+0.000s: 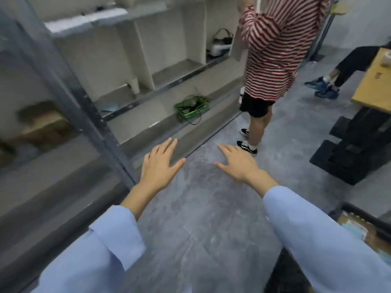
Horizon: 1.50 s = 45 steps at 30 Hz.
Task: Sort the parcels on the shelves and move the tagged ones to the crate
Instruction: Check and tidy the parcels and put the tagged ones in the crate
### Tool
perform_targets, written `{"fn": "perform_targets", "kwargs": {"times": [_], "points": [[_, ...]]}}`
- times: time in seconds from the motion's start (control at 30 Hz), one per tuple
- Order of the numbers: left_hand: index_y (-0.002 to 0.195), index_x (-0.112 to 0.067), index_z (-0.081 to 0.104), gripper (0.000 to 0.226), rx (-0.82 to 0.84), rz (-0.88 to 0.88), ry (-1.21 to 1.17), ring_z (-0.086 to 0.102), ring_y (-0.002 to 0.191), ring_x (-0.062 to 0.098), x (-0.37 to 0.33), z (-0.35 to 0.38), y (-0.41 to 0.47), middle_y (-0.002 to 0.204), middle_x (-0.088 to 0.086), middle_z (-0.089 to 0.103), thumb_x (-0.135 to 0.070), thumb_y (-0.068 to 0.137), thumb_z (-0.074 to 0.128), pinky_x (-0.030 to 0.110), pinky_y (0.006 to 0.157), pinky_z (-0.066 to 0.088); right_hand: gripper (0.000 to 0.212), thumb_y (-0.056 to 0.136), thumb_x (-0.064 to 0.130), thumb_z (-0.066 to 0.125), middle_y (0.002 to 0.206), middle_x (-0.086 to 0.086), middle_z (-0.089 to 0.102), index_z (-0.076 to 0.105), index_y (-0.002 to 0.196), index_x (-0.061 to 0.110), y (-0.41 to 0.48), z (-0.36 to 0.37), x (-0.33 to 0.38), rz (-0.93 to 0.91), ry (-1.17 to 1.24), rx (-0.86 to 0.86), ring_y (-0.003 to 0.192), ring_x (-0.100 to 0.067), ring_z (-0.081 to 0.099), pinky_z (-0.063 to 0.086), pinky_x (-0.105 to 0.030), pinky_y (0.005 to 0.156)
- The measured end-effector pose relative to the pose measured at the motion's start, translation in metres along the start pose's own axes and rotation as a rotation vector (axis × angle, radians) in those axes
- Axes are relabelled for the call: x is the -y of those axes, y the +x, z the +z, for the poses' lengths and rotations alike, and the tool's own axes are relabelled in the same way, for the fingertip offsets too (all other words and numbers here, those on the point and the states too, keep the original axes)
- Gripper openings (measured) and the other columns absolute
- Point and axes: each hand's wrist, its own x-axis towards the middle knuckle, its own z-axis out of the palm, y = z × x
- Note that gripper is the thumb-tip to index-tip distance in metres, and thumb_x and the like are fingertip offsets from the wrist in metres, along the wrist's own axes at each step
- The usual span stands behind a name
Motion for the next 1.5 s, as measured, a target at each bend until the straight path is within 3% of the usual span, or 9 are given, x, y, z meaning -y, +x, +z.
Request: {"fn": "perform_targets", "kwargs": {"times": [0.3, 0.6, 0.9, 1.07, 1.5], "points": [[0.156, -0.029, 0.016, 0.073, -0.208, -0.318, 0.084, 0.019, 0.148, 0.018, 0.215, -0.161, -0.098, 0.164, -0.007, 0.011, -0.062, 0.095, 0.039, 0.041, 0.113, 0.023, 0.073, 0.099, 0.055, 0.038, 0.161, 0.002, 0.021, 0.008, 0.157, 0.024, 0.082, -0.050, 0.287, -0.441, -0.078, -0.113, 0.145, -0.024, 0.024, 0.032, -0.041, 0.110], [0.155, -0.030, 0.020, 0.074, -0.408, -0.562, 0.154, 0.022, 0.147, 0.018, 0.357, -0.283, -0.210, 0.163, -0.007, 0.015, -0.063, 0.093, 0.042, 0.040, 0.112, 0.024, 0.071, 0.098, 0.058, 0.039, 0.163, 0.003, 0.017, 0.013, 0.157, 0.026, 0.089, -0.078, 0.513, -0.672, -0.089, -0.220, 0.148, -0.023, 0.019, 0.028, -0.043, 0.113], [0.155, -0.028, 0.021, 0.074, -0.487, -0.704, 0.207, 0.022, 0.147, 0.017, 0.442, -0.349, -0.305, 0.163, -0.006, 0.016, -0.061, 0.094, 0.044, 0.041, 0.113, 0.023, 0.067, 0.099, 0.052, 0.042, 0.159, 0.002, 0.027, 0.018, 0.156, 0.025, 0.078, -0.077, 0.661, -0.851, -0.033, -0.279, 0.144, -0.022, 0.026, 0.033, -0.042, 0.110], [0.155, -0.030, 0.020, 0.073, -0.512, -0.778, 0.223, 0.022, 0.147, 0.016, 0.477, -0.362, -0.350, 0.163, -0.008, 0.016, -0.062, 0.094, 0.041, 0.041, 0.113, 0.024, 0.072, 0.099, 0.055, 0.038, 0.164, 0.003, 0.014, 0.007, 0.157, 0.028, 0.069, -0.067, 0.728, -0.947, -0.015, -0.205, 0.148, -0.023, 0.019, 0.032, -0.044, 0.114], [0.155, -0.027, 0.021, 0.074, -0.528, -0.991, 0.246, 0.023, 0.147, 0.016, 0.596, -0.373, -0.433, 0.162, -0.006, 0.018, -0.063, 0.093, 0.042, 0.041, 0.114, 0.024, 0.072, 0.099, 0.053, 0.042, 0.164, 0.000, 0.015, 0.010, 0.157, 0.025, 0.072, -0.009, 0.913, -1.156, 0.029, -0.095, 0.148, -0.025, 0.020, 0.031, -0.044, 0.113]]}}
